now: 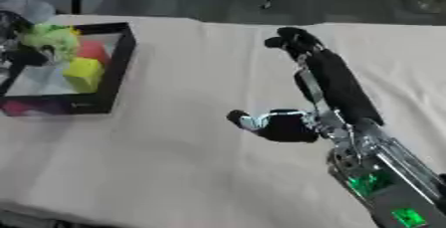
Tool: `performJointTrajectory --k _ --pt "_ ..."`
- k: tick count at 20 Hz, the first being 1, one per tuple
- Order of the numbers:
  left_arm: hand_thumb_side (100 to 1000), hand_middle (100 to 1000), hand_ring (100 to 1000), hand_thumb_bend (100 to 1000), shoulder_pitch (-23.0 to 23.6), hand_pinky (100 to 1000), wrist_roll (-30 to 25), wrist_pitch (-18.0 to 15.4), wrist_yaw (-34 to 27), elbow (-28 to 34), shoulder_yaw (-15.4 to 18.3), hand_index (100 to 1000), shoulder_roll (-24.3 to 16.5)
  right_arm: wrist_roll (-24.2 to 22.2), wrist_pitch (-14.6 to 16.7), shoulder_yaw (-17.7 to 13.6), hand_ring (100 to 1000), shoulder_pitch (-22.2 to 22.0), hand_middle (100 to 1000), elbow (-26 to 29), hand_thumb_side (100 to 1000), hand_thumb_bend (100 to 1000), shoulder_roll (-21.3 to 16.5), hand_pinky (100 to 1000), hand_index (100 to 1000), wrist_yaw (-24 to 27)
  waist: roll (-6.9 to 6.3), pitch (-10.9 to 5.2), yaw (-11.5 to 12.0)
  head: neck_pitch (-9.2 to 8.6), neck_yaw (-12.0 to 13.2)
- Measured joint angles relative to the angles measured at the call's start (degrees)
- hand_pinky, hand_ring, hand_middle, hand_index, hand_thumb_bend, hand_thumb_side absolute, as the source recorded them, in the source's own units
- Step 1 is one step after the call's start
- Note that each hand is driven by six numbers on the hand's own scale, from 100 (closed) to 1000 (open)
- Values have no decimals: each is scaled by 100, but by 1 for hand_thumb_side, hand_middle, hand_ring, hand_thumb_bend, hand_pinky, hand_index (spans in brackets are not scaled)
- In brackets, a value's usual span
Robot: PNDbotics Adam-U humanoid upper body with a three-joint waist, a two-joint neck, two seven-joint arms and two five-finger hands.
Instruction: Pick up the objects with one hand, pass them to the other hand, and then place them into the box on the other side of the table.
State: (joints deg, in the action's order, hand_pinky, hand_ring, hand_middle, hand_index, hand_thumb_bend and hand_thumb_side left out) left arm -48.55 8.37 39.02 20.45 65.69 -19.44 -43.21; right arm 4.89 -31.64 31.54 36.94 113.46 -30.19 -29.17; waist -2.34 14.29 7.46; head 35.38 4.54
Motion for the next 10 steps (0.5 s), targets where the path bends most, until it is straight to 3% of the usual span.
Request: performJointTrajectory --k 4,5,6,10 --pt "275 719 784 405 -34 878 -171 21 209 -93 53 826 20 13 -10 0 881 -14 905 0 326 727 0 769 840 20 0 0 1 0 0" --pt "541 739 804 441 -34 882 -203 24 251 -95 59 853 26 16 -13 0 881 -14 905 0 326 728 0 769 840 21 0 0 1 0 0" --pt "386 716 790 229 -34 874 -226 33 290 -97 69 817 37 17 -14 0 881 -15 905 0 326 728 0 768 839 22 0 0 2 0 0" --pt "308 686 755 124 -33 845 -219 94 290 -63 157 768 44 43 -35 -8 880 -25 904 0 323 726 0 766 839 26 0 0 10 6 -12"
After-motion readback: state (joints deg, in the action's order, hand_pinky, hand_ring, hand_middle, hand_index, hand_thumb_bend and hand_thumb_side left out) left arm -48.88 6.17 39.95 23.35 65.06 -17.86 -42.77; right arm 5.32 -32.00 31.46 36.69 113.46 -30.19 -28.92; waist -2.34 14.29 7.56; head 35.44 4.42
